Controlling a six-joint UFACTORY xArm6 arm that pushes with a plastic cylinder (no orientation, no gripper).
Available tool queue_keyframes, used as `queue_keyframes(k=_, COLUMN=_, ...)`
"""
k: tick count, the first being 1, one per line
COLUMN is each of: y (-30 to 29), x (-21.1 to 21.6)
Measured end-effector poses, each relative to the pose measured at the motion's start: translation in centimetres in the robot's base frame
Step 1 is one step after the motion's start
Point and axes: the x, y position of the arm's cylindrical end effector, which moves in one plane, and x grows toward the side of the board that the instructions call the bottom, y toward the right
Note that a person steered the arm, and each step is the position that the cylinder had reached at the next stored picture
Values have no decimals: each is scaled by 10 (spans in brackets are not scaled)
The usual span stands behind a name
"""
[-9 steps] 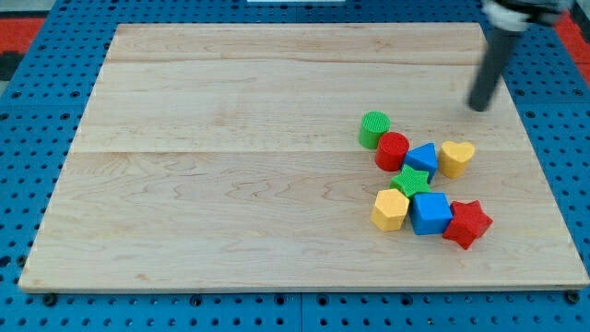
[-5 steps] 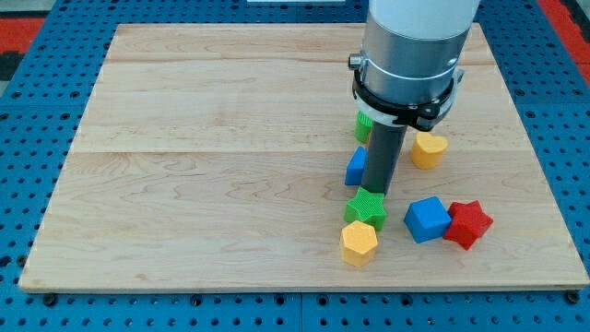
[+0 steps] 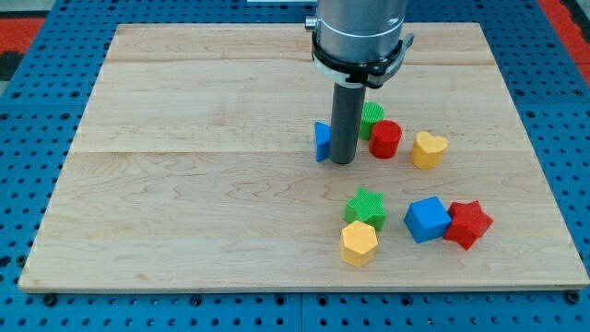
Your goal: Move the red circle above the yellow heart
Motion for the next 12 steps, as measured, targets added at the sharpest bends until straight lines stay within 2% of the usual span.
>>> queue_keyframes(k=1, y=35, x=-15)
queue_keyframes(k=2, y=24, x=3)
queue_keyframes(k=3, y=5, x=40)
queue_keyframes(k=5, y=4, x=41)
queue_keyframes(k=6, y=24, x=33)
queue_keyframes(k=7, y=18, x=9)
queue_keyframes(k=8, y=51, x=-2)
queue_keyframes(k=12, y=55, x=-57)
